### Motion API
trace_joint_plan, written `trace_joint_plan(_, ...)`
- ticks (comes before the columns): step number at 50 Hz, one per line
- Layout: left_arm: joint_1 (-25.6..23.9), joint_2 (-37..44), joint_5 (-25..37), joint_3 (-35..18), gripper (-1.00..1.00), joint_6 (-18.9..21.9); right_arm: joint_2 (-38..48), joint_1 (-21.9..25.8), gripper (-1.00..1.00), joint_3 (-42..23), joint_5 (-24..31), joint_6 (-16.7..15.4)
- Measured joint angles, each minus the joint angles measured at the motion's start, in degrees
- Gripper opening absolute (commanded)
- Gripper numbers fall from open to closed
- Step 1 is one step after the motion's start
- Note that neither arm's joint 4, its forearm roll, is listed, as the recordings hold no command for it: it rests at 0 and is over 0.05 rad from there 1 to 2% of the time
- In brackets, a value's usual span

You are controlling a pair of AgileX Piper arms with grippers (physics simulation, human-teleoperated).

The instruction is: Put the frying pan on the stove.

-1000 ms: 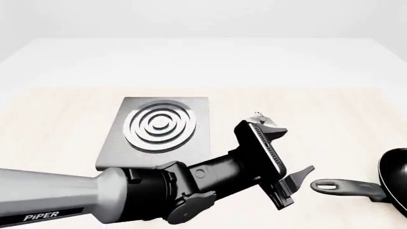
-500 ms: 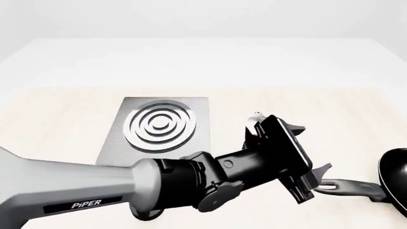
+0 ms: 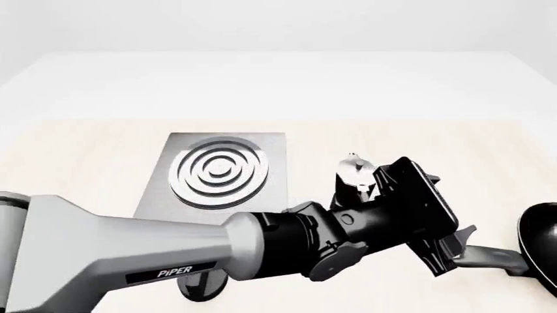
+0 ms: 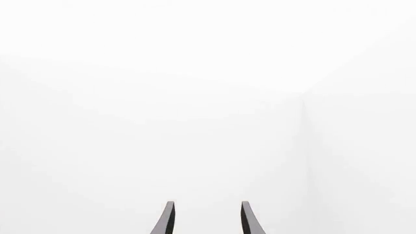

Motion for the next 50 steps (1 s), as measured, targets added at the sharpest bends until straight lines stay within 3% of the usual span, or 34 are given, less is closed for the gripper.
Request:
trace_joint_plan(31, -2.31, 7.68, 5.14, -8.24, 1.00, -0.58, 0.00, -0.02, 1.00, -2.23, 1.92, 0.35)
trace_joint_plan(50, -3.45, 12.09, 8.42, -12.45, 1.00, -0.77, 0.00, 0.06, 1.00, 3.99, -4.47, 0.33)
